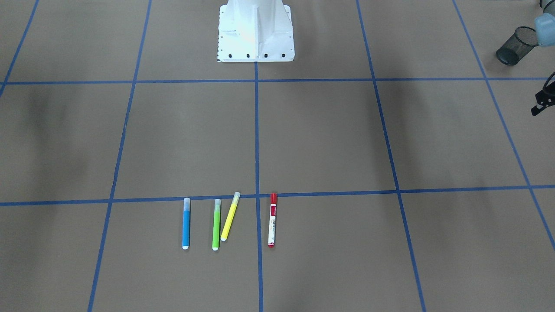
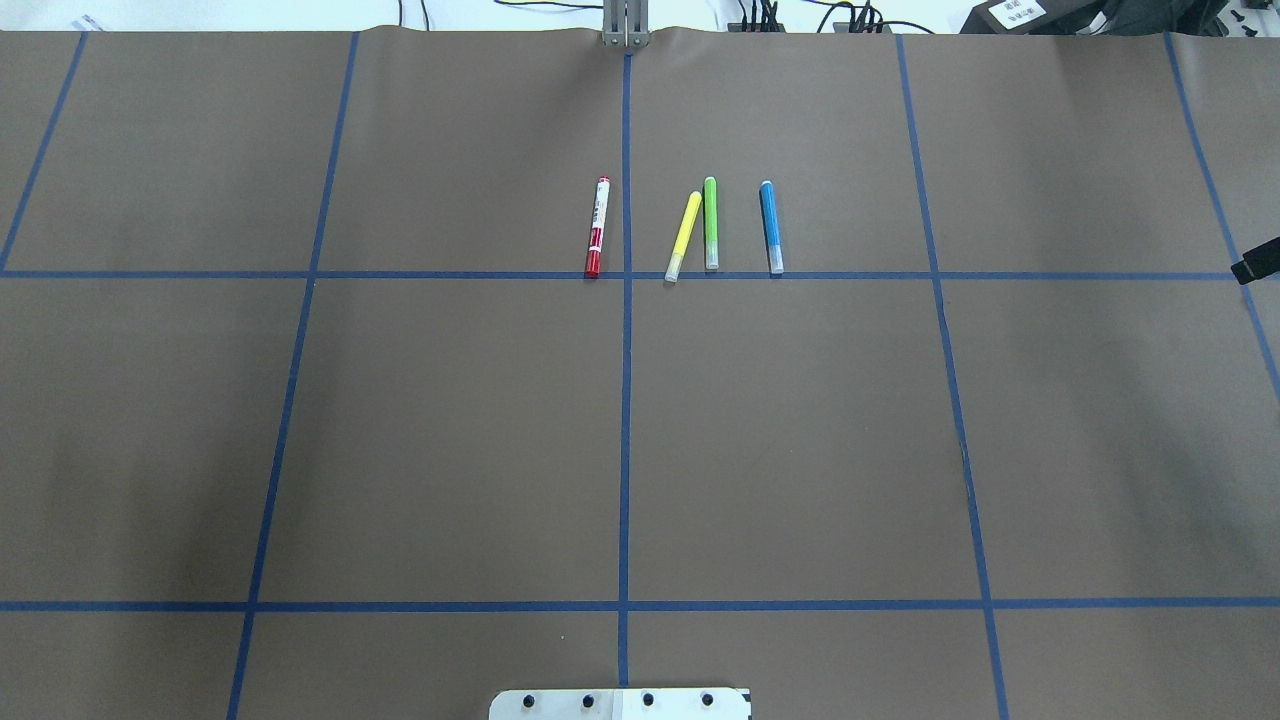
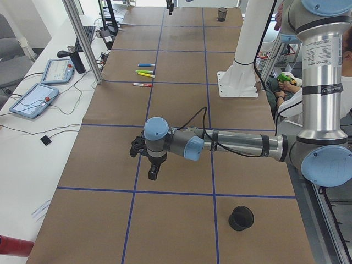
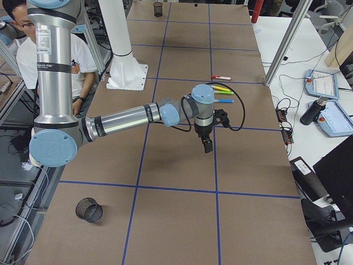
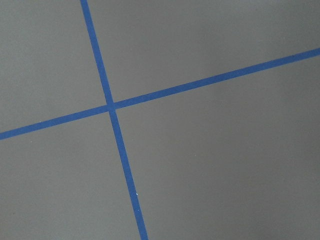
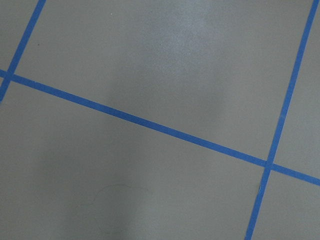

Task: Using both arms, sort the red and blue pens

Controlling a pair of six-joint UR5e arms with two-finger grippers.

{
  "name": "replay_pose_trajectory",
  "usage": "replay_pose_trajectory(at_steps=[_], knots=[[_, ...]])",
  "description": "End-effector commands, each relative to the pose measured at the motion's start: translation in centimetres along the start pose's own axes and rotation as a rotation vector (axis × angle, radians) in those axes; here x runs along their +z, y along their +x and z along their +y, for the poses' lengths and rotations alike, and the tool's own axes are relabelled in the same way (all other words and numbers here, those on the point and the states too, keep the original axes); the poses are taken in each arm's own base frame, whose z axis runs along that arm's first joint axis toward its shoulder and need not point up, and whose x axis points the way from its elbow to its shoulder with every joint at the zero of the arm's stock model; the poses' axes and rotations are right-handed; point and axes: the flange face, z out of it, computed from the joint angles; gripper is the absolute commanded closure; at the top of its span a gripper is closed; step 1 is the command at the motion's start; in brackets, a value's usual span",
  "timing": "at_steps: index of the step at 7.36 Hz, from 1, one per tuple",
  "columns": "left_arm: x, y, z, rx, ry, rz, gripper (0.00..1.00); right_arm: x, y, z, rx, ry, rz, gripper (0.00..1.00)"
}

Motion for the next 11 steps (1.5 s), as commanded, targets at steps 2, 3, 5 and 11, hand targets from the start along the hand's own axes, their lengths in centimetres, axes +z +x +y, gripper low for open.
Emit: replay_pose_trajectory(at_steps=[2, 3, 5, 11], knots=[[-0.3, 0.1, 1.0, 0.007, 0.011, 0.005, 0.0, -1.2, -0.2, 0.0, 0.0, 0.025, -0.015, 0.0], [-0.3, 0.2, 1.2, 0.008, 0.012, 0.005, 0.0, -1.4, -0.5, -0.4, -0.001, 0.031, -0.023, 0.0], [0.2, -0.3, 1.5, -0.001, 0.001, 0.005, 0.0, -1.3, -0.4, -0.3, 0.001, 0.026, -0.032, 0.0], [1.3, -0.7, 2.2, -0.044, -0.03, 0.083, 0.0, -0.1, 0.4, 0.5, 0.022, -0.003, -0.045, 0.0]])
